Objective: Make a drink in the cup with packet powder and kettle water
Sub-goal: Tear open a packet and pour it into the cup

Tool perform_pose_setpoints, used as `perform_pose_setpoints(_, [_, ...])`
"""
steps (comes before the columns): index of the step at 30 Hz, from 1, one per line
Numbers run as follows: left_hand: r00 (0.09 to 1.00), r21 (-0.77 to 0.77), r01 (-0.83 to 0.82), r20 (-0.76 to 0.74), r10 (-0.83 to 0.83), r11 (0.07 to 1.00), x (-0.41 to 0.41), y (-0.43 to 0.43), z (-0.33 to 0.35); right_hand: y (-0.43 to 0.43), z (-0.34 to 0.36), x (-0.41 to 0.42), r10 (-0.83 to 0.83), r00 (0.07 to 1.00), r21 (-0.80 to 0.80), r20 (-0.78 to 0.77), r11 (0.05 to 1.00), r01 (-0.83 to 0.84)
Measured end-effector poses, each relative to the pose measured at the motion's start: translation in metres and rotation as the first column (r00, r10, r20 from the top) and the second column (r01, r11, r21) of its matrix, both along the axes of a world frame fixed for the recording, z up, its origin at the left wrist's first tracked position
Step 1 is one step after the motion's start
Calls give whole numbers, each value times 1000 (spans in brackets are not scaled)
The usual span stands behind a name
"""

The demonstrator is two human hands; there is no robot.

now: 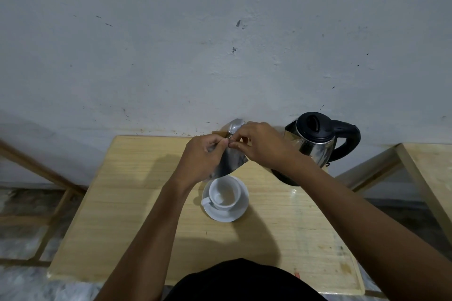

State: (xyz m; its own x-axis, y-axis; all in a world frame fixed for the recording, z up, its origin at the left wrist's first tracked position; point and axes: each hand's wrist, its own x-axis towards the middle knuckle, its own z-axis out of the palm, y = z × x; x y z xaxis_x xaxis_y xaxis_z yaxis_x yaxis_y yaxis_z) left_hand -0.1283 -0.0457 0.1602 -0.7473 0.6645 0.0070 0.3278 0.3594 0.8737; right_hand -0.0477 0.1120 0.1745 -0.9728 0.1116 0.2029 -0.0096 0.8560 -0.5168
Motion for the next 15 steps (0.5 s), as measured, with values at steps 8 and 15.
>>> perform_pose_setpoints(8, [948,60,-101,307,77,993,-1,-5,5,-8,-19,1,15,946,26,-324,1000,-7])
perform_pose_setpoints(15, [907,14,-60,418,49,998,-6,-5,8,-6,-19,0,-17,964,-15,-266,1000,14])
